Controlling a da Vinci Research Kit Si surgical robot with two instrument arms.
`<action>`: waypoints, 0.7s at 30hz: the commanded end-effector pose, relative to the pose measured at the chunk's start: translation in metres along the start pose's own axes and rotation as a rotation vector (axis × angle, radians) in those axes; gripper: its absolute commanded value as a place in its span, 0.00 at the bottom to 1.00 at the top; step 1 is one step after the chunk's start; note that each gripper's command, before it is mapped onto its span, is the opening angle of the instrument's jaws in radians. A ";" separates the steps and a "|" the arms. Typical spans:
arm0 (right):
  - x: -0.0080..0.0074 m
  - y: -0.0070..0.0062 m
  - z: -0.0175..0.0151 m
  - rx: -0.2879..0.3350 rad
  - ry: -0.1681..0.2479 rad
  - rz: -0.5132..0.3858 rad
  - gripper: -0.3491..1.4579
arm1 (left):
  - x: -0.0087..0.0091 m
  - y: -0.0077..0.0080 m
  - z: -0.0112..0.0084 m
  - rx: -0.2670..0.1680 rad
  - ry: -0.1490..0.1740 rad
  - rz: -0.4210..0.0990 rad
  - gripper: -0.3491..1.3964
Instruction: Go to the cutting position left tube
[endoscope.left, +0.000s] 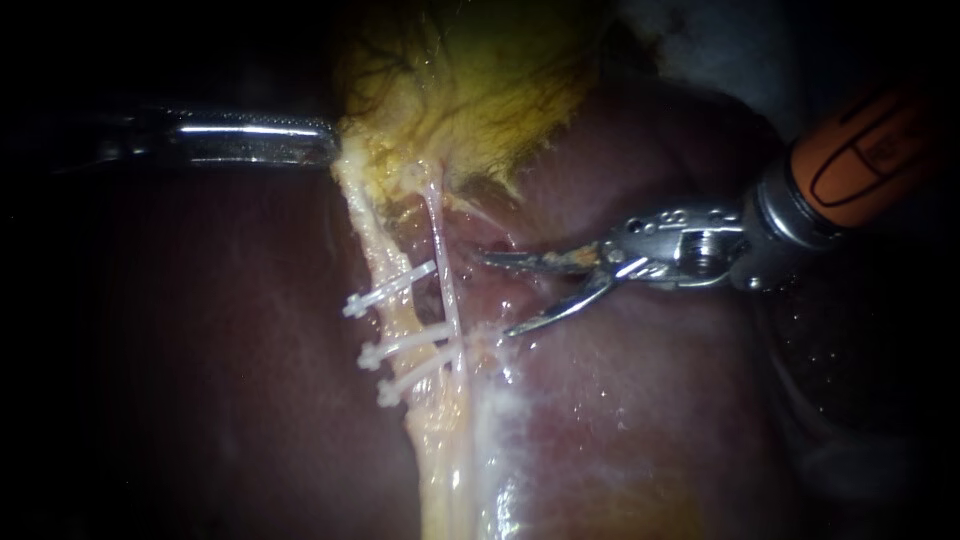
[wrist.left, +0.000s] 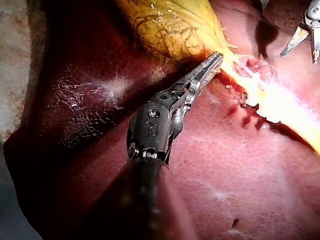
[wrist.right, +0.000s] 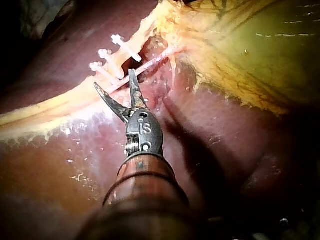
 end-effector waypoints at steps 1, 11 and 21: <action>-0.0001 0.0000 0.0004 0.013 -0.007 0.001 0.91 | 0.0000 0.0000 0.0000 -0.001 0.000 0.000 0.00; -0.0016 0.0022 0.0042 0.059 -0.030 0.021 0.91 | 0.0001 -0.0002 0.0003 -0.003 0.000 0.000 0.00; -0.0044 0.0043 0.0054 0.058 -0.042 0.034 0.91 | 0.0001 -0.0002 0.0004 -0.004 0.000 0.001 0.00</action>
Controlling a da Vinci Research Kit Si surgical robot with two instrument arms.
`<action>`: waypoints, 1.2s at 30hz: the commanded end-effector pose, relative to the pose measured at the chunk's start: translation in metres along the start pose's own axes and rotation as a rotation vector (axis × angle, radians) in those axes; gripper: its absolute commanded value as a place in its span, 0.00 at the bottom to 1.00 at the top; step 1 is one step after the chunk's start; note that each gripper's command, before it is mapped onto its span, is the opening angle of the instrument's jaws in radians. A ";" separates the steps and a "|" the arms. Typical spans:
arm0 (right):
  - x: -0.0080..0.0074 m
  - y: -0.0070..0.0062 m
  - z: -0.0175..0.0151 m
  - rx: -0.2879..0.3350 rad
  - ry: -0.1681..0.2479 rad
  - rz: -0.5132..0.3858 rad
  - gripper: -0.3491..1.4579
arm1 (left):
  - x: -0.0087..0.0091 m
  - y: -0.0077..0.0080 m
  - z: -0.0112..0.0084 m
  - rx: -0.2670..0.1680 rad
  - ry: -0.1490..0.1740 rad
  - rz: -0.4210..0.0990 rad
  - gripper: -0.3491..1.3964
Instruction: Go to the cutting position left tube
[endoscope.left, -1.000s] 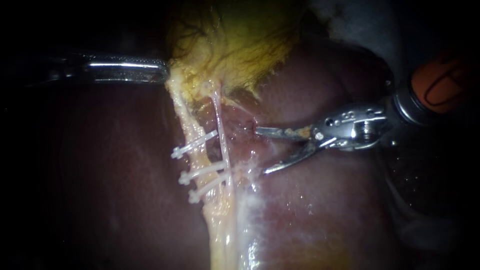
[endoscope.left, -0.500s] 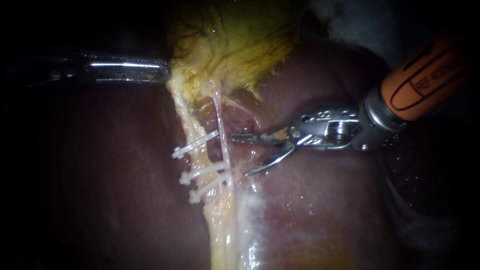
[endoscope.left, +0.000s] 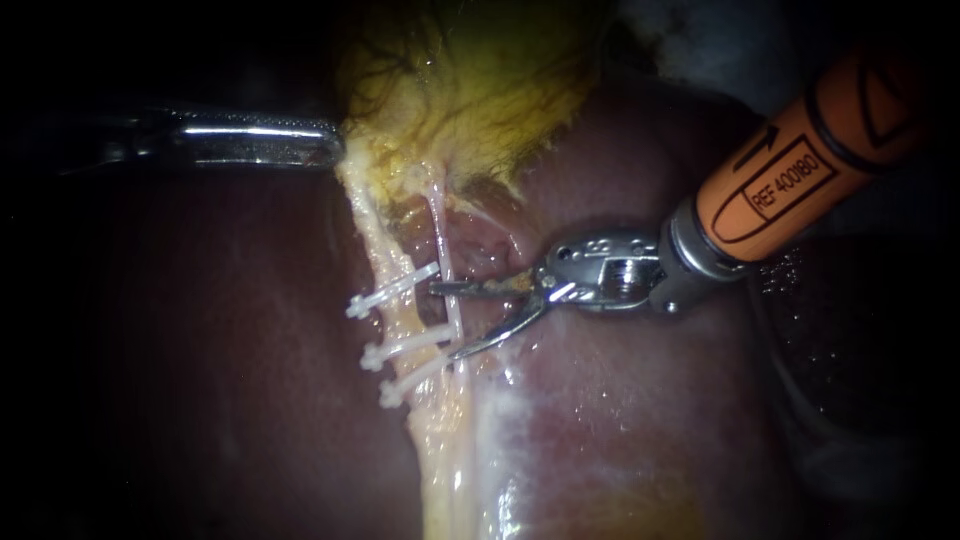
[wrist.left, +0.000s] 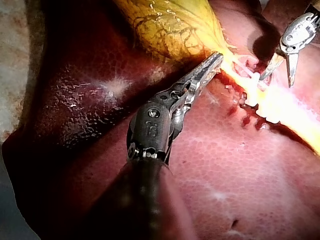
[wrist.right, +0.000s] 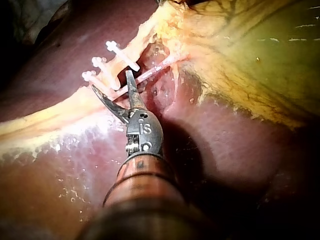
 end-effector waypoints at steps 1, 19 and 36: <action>-0.0002 0.0002 0.0001 0.003 -0.002 -0.001 0.91 | 0.0000 0.0000 0.0000 0.000 0.000 0.000 0.00; -0.0016 0.0022 0.0020 0.041 -0.027 0.000 0.92 | 0.0001 0.0000 0.0002 -0.001 0.000 0.001 0.00; 0.0009 0.0031 0.0055 0.181 0.036 0.034 0.91 | 0.0002 0.0000 0.0003 -0.001 -0.001 0.001 0.00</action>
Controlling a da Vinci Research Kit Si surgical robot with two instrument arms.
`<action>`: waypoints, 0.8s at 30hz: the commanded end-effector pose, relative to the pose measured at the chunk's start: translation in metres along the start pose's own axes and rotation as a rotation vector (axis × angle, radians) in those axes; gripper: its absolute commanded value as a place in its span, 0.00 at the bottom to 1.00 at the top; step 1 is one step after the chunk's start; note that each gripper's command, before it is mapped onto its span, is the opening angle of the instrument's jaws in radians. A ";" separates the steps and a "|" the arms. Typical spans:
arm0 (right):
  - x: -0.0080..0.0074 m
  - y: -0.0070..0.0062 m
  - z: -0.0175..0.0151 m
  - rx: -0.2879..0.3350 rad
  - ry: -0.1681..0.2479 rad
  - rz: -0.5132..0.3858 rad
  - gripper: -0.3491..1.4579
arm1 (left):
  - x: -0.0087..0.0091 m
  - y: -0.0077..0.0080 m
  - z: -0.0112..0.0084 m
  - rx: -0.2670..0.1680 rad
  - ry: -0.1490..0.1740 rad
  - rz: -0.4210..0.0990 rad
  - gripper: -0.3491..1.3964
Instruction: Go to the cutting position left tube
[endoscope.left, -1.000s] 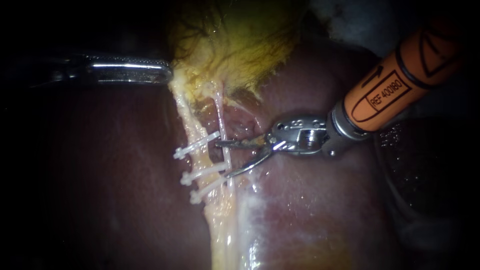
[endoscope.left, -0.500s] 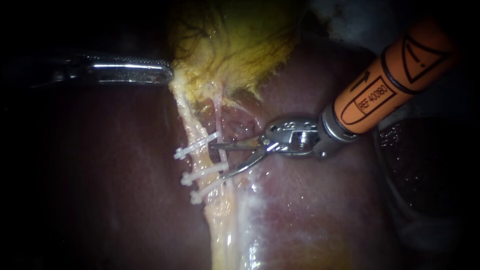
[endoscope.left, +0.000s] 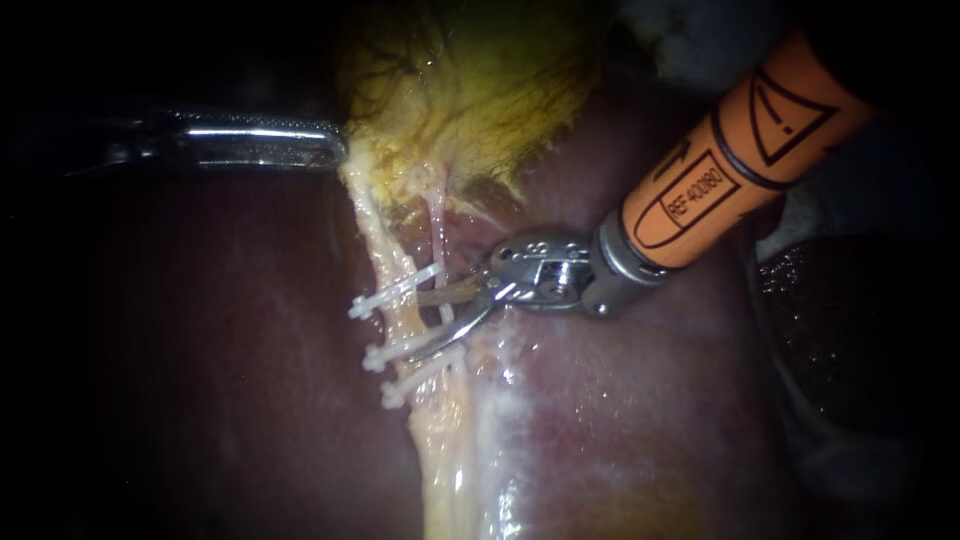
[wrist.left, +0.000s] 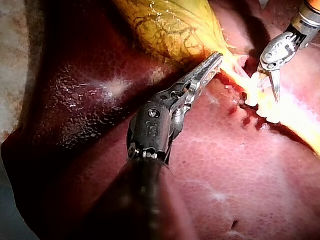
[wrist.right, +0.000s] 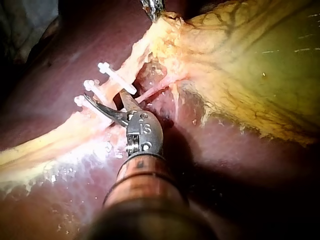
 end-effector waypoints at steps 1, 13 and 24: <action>0.0002 0.0000 0.0003 0.002 0.000 -0.001 0.91 | 0.0000 0.0000 0.0000 0.000 0.000 0.000 0.00; 0.0020 0.0006 0.0037 0.041 0.037 0.010 0.91 | 0.0000 0.0000 0.0001 -0.001 0.000 0.000 0.00; 0.0038 -0.0012 0.0047 0.144 0.145 0.041 0.91 | 0.0000 0.0000 0.0001 0.000 0.000 0.000 0.00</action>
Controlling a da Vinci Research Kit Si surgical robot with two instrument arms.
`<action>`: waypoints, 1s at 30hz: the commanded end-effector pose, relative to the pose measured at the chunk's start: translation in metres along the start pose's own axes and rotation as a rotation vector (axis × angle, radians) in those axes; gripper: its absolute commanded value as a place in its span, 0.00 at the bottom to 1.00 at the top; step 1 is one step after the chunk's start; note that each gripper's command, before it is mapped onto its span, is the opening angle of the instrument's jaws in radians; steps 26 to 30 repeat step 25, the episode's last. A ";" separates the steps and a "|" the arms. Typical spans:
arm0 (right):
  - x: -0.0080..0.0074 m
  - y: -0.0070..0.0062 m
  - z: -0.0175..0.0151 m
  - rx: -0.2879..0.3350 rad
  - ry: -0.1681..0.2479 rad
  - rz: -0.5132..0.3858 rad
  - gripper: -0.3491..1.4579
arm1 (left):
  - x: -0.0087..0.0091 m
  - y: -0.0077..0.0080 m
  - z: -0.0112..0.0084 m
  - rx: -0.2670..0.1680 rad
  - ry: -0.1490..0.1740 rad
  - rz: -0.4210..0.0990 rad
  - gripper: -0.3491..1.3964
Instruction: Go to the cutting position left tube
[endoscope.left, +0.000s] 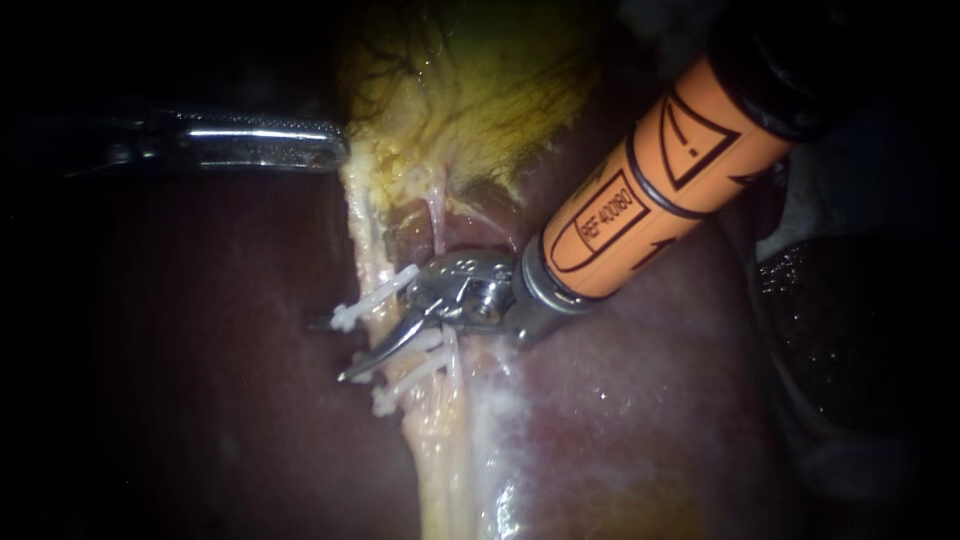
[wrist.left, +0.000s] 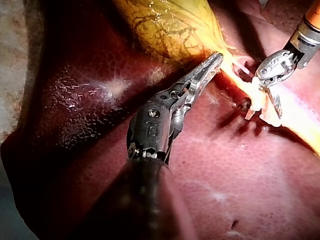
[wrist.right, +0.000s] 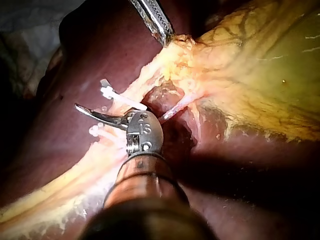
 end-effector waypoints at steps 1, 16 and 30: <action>0.0004 -0.0005 0.0001 0.009 0.005 -0.002 0.91 | 0.0000 0.0000 0.0000 0.000 0.000 0.000 0.00; 0.0031 -0.0034 0.0006 0.070 0.057 0.014 0.91 | 0.0000 0.0000 -0.0001 0.000 0.000 0.000 0.00; 0.0030 -0.0034 0.0005 0.071 0.056 0.013 0.91 | 0.0000 0.0000 -0.0001 0.000 0.000 0.000 0.00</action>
